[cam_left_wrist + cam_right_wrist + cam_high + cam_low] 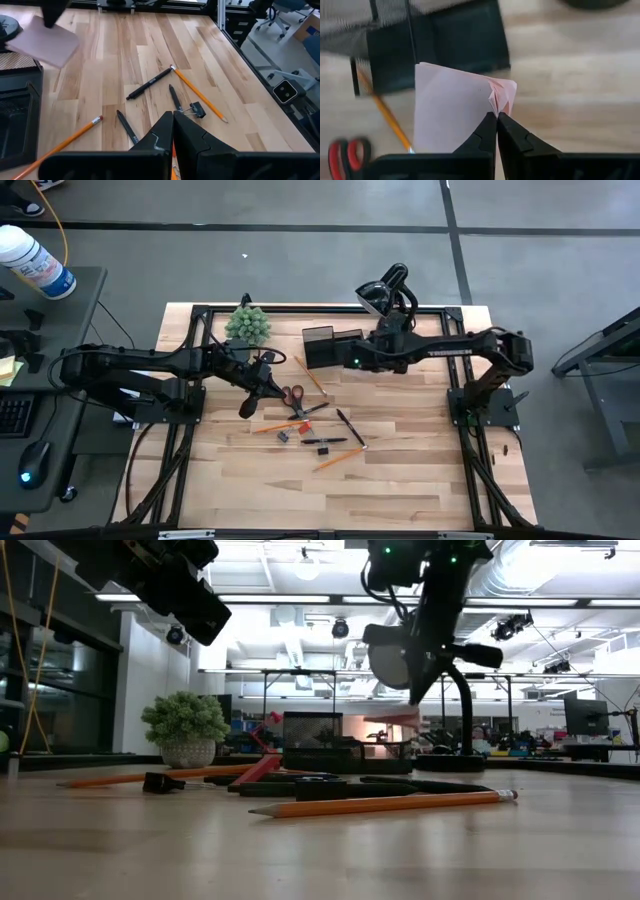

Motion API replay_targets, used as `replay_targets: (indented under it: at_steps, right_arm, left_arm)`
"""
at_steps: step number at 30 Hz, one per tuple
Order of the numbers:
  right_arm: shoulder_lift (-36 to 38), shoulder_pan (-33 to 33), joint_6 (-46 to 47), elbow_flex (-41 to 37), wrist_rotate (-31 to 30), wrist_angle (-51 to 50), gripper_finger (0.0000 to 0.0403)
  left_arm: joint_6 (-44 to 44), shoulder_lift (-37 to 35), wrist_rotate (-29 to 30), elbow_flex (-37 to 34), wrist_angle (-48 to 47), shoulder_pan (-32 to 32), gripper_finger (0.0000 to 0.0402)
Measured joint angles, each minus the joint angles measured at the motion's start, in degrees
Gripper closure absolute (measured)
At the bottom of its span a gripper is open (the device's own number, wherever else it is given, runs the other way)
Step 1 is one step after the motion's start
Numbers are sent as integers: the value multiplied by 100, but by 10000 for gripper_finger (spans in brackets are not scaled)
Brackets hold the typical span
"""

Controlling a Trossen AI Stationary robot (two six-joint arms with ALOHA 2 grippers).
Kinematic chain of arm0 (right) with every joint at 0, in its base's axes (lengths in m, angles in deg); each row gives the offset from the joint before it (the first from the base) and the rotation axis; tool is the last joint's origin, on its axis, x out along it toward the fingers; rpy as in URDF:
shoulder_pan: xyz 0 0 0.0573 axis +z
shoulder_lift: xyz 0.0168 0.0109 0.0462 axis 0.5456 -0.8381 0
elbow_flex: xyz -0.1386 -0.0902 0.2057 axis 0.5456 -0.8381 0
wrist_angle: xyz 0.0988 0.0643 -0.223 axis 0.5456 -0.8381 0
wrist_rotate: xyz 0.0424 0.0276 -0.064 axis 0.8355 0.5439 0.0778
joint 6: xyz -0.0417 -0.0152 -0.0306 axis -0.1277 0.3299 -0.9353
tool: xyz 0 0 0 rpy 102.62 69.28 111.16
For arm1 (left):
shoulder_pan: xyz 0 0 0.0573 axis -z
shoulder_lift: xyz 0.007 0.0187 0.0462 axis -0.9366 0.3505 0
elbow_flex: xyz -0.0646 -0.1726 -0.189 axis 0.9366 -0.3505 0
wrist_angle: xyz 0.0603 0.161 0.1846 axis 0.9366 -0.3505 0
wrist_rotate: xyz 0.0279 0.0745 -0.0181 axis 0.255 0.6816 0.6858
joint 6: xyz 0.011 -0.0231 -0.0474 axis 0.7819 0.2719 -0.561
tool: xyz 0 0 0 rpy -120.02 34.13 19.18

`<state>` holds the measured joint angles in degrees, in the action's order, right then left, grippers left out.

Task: Pick and place office supplies into organizer
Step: Put the pink sticky notes into the black desk organizer

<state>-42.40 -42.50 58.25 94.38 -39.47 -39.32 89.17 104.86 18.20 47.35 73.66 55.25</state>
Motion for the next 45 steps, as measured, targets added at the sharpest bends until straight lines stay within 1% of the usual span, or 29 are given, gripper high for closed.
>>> replay_targets:
  at_steps: [4, 8, 11, 17, 21, 28, 33, 37, 41, 45]
  right_arm:
    - [0, -123, 250, 0, -94, 256, 403]
    - [0, -224, 491, 0, -232, 192, 403]
    - [-5, -316, 554, 0, -236, 227, 403]
    - [-13, -567, 472, 0, -240, 746, 403]
    - [-13, -640, -3, 0, -381, 512, 403]
    - [-14, -677, -1250, 0, -590, 751, 403]
    - [-15, -772, -1761, 0, -577, 992, 403]
    - [-29, -881, -2275, 0, -427, 1169, 403]
    - [-55, -943, -2891, 0, -535, 1365, 403]
    - [-55, -1045, -3030, -4, -496, 1362, 403]
  left_arm:
    - [-4, 0, 57, 0, -2, 0, 401]
    - [-46, 0, 106, 0, -4, 0, 401]
    - [-46, 0, 107, 0, -4, 0, 401]
    - [-46, 0, 210, 0, -4, 0, 401]
    - [-46, -2, 212, 0, -4, 0, 401]
    - [-48, -2, 212, -2, -2, 0, 401]
    - [-55, -2, 212, 0, -3, 0, 401]
    - [-57, -2, 212, 0, -2, 0, 401]
    - [-57, -2, 220, -1, -2, 0, 401]
    - [-57, -2, 225, 0, -4, 0, 401]
